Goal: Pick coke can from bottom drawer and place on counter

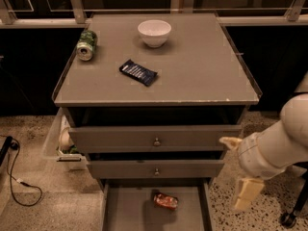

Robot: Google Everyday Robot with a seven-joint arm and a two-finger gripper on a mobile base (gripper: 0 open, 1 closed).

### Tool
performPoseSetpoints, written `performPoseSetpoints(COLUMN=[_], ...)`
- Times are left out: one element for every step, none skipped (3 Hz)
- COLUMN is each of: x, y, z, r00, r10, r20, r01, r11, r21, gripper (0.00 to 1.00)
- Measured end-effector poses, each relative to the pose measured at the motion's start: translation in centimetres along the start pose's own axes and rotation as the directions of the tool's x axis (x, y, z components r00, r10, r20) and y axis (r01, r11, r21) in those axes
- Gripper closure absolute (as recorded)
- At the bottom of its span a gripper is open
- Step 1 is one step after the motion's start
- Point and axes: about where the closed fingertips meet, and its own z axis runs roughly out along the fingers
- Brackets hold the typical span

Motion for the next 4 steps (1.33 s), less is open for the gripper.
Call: performPoseSetpoints(x=[1.8, 3.7, 5.1, 5.2], y=[0.6, 1.0, 1.4, 1.4], z=[7.0, 12.7, 16.1, 16.1], r00=[0.998, 0.998, 0.998, 0.998], r10=[-0.004, 0.011, 0.048, 0.048], r20=[0.058, 0.068, 0.044, 0.045], r01=[0.005, -0.007, -0.043, -0.043], r11=[0.9997, 0.9981, 0.9943, 0.9943], r21=[-0.025, -0.062, -0.098, -0.098], gripper=[0.00, 0.00, 0.00, 0.00])
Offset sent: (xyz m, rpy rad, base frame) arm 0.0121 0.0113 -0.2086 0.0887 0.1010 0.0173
